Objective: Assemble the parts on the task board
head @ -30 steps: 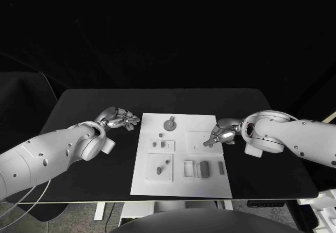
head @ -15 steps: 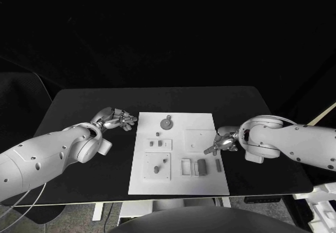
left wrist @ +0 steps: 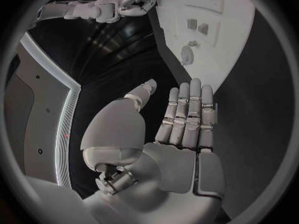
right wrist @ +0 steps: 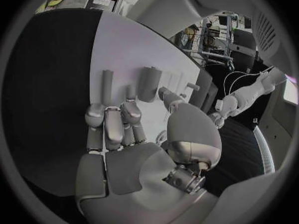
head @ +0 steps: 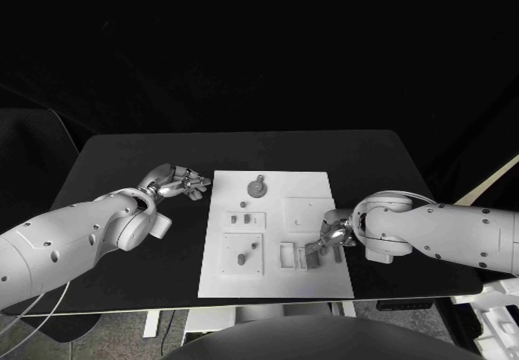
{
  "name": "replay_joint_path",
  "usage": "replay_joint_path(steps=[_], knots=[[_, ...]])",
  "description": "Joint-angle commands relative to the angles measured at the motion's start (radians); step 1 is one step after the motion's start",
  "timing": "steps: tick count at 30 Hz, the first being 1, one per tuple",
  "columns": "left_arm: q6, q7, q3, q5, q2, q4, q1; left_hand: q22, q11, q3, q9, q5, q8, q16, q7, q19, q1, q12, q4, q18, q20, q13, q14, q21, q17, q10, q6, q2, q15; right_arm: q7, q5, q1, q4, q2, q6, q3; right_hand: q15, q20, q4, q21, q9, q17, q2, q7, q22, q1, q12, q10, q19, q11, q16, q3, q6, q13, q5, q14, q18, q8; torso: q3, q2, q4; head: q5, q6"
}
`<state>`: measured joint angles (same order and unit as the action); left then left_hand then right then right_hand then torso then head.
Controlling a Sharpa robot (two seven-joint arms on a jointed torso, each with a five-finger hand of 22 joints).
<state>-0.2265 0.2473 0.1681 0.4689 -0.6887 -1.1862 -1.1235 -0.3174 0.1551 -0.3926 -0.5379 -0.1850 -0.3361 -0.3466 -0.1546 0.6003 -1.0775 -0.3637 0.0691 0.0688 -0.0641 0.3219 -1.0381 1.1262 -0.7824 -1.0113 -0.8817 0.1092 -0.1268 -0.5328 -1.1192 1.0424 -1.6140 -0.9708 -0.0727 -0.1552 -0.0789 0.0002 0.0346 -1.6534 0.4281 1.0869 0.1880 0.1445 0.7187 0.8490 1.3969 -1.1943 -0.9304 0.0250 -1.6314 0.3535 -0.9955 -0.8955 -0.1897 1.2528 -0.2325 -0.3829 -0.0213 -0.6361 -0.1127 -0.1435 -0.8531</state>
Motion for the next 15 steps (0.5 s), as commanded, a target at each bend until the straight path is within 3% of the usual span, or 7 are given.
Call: replay_joint_path(steps=[1, 15], knots=[[-0.007, 0.006, -0.001, -0.007, 0.0, -0.004, -0.001, -0.001, -0.003, 0.006, -0.001, -0.002, 0.001, 0.005, -0.003, -0.005, 0.009, 0.006, -0.003, 0.004, 0.0, 0.001, 0.003, -0.007, 0.002, 0.001, -0.002, 0.0, -0.005, -0.005, -0.009, -0.001, 0.006, 0.01, -0.009, 0.001, -0.019, 0.0, 0.001, -0.1, 0.0, 0.006, -0.003, 0.005, -0.002, -0.01, -0.004, -0.004, 0.008, 0.006, -0.006, -0.006, 0.01, 0.001, 0.003, 0.029, -0.029, 0.003, 0.0012, 0.0, 0.0011, 0.003, -0.001], [-0.002, 0.003, -0.001, -0.007, -0.004, -0.006, -0.001, -0.001, -0.003, 0.01, 0.0, -0.002, 0.001, 0.008, -0.003, -0.007, 0.014, 0.007, -0.005, 0.003, 0.0, 0.001, 0.007, -0.009, 0.003, 0.002, -0.002, 0.0, -0.005, -0.022, -0.01, -0.008, 0.021, 0.033, -0.047, 0.0, -0.018, -0.001, 0.009, -0.098, -0.002, 0.0, 0.002, 0.007, -0.003, -0.031, -0.007, 0.005, 0.014, 0.004, -0.004, -0.014, 0.023, 0.001, 0.004, 0.016, -0.029, 0.012, 0.0003, 0.001, 0.0, 0.009, -0.005]])
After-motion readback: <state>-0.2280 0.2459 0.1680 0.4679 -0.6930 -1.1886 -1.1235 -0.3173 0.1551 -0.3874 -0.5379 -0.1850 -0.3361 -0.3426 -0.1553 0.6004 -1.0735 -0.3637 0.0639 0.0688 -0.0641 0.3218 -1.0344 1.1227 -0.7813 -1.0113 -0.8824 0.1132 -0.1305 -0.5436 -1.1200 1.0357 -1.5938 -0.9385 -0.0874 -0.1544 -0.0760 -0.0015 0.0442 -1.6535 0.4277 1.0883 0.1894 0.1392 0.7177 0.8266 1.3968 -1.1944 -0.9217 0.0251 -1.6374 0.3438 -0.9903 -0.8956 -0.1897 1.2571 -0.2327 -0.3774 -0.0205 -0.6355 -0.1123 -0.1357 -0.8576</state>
